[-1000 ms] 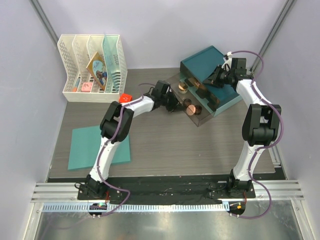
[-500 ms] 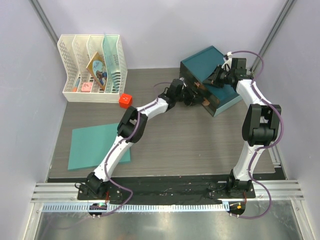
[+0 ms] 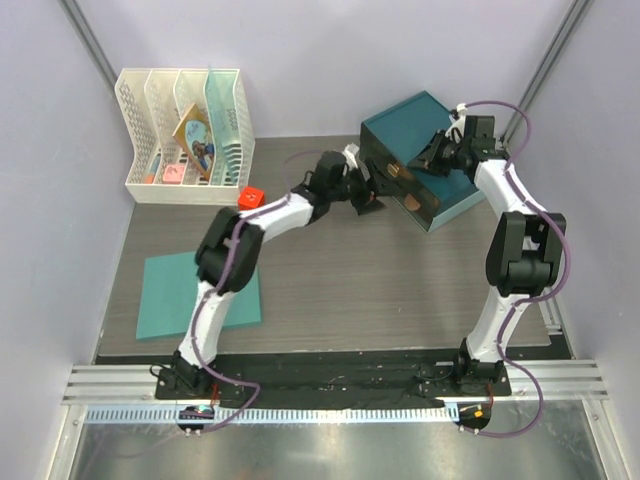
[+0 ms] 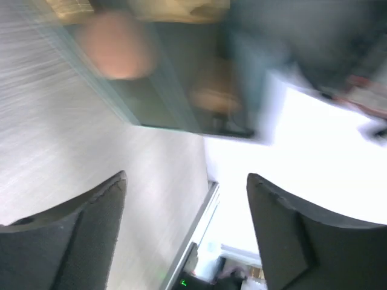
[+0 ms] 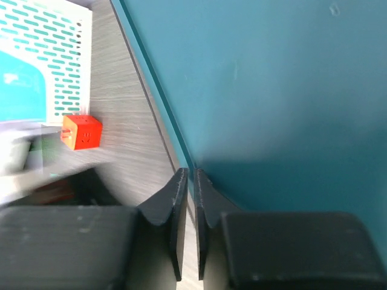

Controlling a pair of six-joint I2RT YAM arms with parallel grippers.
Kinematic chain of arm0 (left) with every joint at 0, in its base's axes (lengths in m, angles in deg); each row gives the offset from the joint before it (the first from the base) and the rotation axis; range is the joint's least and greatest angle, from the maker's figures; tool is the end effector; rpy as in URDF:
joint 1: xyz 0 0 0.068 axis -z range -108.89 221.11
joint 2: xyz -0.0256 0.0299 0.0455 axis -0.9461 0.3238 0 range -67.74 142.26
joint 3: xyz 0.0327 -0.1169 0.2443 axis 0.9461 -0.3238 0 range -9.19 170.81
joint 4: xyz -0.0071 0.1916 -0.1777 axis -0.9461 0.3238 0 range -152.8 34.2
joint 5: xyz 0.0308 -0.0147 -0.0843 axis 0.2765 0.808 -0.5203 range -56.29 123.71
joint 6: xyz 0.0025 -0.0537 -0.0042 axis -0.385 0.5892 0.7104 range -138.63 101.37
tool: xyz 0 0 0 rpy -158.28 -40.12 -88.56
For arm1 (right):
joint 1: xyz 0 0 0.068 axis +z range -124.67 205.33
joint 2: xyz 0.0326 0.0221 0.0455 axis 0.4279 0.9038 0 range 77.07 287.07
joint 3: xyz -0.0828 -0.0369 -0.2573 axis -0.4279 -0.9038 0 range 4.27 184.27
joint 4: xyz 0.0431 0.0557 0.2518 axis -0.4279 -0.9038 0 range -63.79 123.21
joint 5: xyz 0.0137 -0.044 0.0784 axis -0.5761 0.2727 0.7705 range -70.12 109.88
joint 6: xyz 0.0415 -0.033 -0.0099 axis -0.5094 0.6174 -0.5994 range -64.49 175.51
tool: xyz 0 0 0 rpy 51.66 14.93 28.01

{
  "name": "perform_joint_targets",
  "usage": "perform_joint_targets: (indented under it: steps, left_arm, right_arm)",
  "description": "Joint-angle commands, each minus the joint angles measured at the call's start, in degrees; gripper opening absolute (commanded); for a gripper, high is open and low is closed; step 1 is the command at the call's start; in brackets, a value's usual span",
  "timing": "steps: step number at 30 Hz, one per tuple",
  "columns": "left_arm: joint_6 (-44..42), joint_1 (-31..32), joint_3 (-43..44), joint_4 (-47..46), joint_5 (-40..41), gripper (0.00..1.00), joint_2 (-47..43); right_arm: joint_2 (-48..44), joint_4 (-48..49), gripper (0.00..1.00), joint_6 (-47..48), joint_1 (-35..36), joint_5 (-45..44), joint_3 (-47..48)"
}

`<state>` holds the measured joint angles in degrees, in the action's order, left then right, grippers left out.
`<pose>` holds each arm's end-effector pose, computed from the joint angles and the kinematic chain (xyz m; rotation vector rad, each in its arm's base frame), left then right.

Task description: Organize the makeup

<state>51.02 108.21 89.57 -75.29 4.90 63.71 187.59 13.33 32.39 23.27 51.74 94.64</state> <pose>0.4140 -0.3347 0.1932 -0.2446 2.2839 -1.6123 0.4434 0.0029 0.2656 0.1988 2.2645 0.8243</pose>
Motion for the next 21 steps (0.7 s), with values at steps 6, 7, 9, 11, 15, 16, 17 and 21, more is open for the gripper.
perform_joint_targets:
  steps: [6, 7, 9, 11, 15, 16, 17, 21]
  left_arm:
    - [-31.5, -5.7, -8.4, 25.9, 0.5, 1.00, -35.4]
    - [-38.6, -5.9, -8.1, 30.5, 1.9, 1.00, -36.7]
    - [-44.1, -5.9, -7.1, 45.2, 8.9, 1.00, -40.1]
    - [-49.8, -5.9, -7.2, 55.3, 13.1, 1.00, -42.4]
    - [-54.0, -5.8, -10.5, 64.3, 21.8, 1.00, -47.5]
    - [-54.2, -5.9, -11.4, 65.2, 22.6, 1.00, -49.2]
    - [-54.4, -6.0, -13.4, 66.7, 23.0, 1.00, -50.1]
    - [-51.7, -6.1, -19.5, 66.0, 24.6, 1.00, -55.2]
  right_arm:
    - [-12.3, -18.7, 0.44, 3.7, 2.1, -3.7, -10.5]
    - [-14.6, -18.3, 0.45, 3.8, 2.1, -3.9, -11.3]
    - [-20.8, -17.4, 0.51, 4.5, 3.7, -4.9, -13.5]
    - [-28.3, -16.9, 0.60, 5.6, 5.1, -8.8, -15.1]
    - [-39.8, -15.3, 0.79, 8.7, 9.2, -16.0, -18.0]
    - [-41.3, -15.5, 0.82, 8.9, 10.0, -17.4, -17.8]
    - [-42.5, -16.7, 0.85, 8.9, 10.9, -18.9, -17.6]
    - [-45.9, -18.5, 0.93, 8.2, 16.7, -27.5, -14.7]
